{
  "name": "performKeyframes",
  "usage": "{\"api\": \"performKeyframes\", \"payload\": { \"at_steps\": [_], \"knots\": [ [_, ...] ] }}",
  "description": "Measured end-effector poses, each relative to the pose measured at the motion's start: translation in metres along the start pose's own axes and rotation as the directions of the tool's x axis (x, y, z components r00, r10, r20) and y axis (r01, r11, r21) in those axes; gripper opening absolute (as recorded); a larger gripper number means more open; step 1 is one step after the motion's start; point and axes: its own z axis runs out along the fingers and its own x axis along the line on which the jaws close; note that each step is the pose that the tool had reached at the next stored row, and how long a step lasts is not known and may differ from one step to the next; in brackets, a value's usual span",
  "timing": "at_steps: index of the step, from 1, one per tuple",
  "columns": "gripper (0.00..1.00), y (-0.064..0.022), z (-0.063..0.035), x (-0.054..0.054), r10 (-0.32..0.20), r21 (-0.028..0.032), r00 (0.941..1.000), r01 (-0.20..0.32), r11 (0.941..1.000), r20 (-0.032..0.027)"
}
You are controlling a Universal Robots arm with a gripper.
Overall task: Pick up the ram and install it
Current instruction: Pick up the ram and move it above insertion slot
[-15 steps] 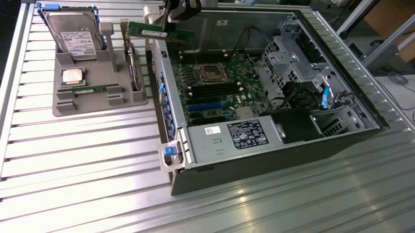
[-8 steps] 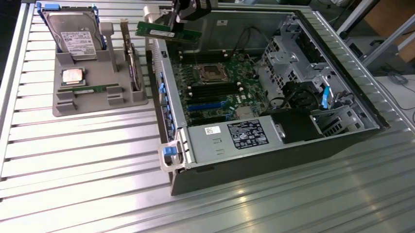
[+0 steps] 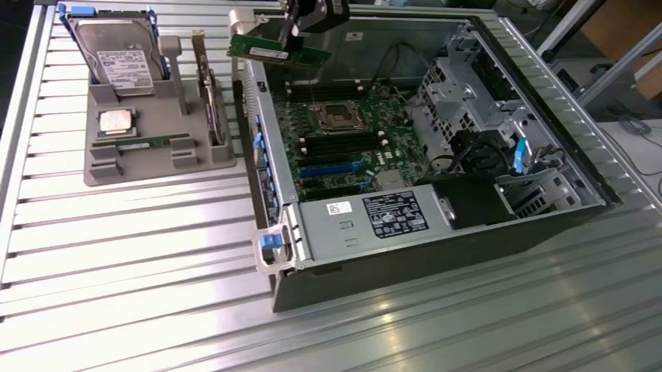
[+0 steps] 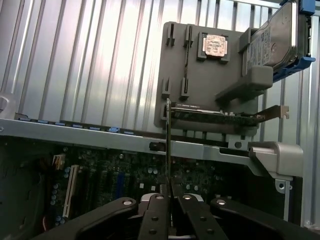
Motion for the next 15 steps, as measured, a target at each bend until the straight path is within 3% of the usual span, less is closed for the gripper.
{"api": "performKeyframes", "payload": {
  "at_steps": [3, 15],
  "knots": [
    [0.13, -0.0087, -0.0014, 0.001, 0.0, -0.0057, 1.0, 0.0, 1.0, 0.0007],
    [0.13, -0.0291, -0.0043, 0.004, 0.001, -0.0196, 1.0, -0.001, 0.9998, 0.0027]
  ]
}}
